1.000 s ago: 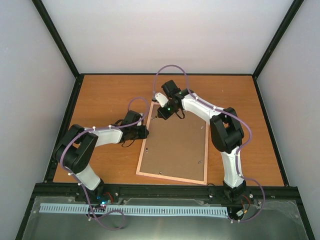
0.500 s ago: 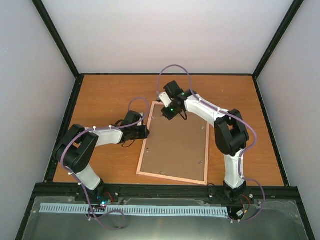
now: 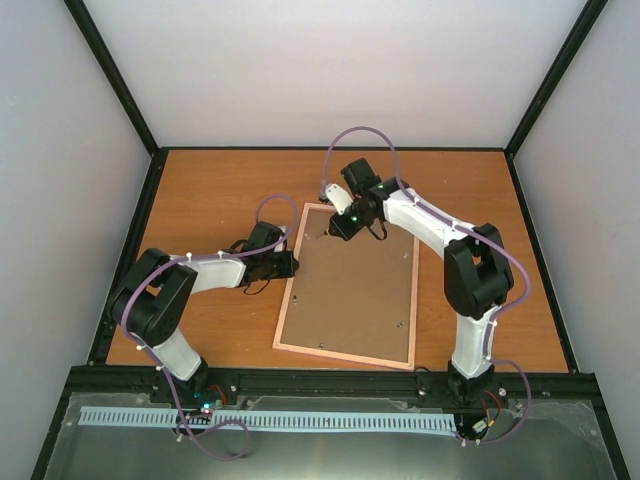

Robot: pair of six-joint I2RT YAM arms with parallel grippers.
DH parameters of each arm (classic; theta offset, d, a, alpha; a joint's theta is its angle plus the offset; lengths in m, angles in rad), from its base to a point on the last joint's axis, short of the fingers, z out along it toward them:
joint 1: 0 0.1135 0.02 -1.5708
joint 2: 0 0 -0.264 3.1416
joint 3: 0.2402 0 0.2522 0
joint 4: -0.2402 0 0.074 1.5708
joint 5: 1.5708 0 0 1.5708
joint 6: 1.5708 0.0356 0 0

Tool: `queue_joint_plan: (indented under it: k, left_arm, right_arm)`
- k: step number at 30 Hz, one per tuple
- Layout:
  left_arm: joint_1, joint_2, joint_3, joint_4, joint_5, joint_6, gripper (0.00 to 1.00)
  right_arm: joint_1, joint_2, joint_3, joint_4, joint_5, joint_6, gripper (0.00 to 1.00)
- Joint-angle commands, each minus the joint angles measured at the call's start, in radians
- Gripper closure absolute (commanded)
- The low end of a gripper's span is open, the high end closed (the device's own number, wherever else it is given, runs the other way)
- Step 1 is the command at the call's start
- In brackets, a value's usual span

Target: Take the photo out of the frame

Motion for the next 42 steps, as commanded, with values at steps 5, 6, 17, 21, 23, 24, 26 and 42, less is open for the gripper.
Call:
queue_joint_plan:
  k: [5, 6, 17, 21, 23, 24, 26, 42]
  left_arm:
    - [-0.002, 0.018, -0.048, -0.109, 0.058, -0.047, 0.99]
    - [-0.002, 0.017, -0.049, -0.109, 0.059, -0.047, 0.99]
    - [-0.002, 0.023, -0.048, -0.106, 0.061, -0.042, 0.99]
    - [-0.003, 0.017, -0.057, -0.102, 0.060, -0.043, 0.99]
    - [-0.001, 0.017, -0.061, -0.101, 0.057, -0.044, 0.99]
    - [-0.002, 0.017, -0.063, -0.099, 0.058, -0.044, 0.99]
    - [-0.002, 0.020, -0.066, -0.098, 0.057, -0.044, 0.99]
    - [-0.002, 0.029, -0.054, -0.103, 0.050, -0.037, 0.99]
  right_arm:
    - [0.021, 0.123, 0.097, 0.010, -0.064, 0.009, 0.97]
    - [0.021, 0.138, 0.113, 0.004, -0.061, 0.008, 0.97]
    - [0.026, 0.204, 0.167, 0.002, 0.005, 0.040, 0.97]
    - [0.027, 0.204, 0.168, 0.004, 0.093, 0.060, 0.97]
    - [0.031, 0.203, 0.169, -0.001, 0.135, 0.067, 0.97]
    - [0.031, 0.201, 0.169, -0.003, 0.147, 0.067, 0.97]
    - [0.032, 0.201, 0.170, -0.009, 0.165, 0.069, 0.97]
    - [0.075, 0.128, 0.191, -0.125, 0.433, 0.005, 0.97]
